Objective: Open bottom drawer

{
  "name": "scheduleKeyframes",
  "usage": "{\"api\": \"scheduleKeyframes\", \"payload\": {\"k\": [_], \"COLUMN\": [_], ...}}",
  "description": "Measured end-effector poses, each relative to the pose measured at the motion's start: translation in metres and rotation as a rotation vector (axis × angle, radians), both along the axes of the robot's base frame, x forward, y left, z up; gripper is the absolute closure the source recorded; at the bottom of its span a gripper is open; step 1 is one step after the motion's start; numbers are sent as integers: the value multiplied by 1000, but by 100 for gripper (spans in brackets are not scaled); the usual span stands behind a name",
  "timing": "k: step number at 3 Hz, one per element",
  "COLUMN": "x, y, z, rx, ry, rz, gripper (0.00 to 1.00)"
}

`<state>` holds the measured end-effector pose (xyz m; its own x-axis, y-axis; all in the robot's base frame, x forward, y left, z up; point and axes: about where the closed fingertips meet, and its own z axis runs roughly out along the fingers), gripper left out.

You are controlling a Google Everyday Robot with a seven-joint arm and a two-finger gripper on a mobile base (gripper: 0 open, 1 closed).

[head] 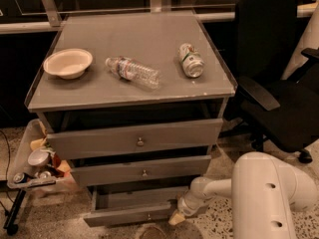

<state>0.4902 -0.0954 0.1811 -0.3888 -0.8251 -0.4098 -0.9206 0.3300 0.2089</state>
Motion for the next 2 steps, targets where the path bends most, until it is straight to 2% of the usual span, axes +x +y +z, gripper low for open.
{"api": "scheduleKeyframes", "payload": {"k": [2], "x": [0], "y": [0], "z": [0], "rx": [0], "ry": [0], "rz": [0], "gripper": [88]}}
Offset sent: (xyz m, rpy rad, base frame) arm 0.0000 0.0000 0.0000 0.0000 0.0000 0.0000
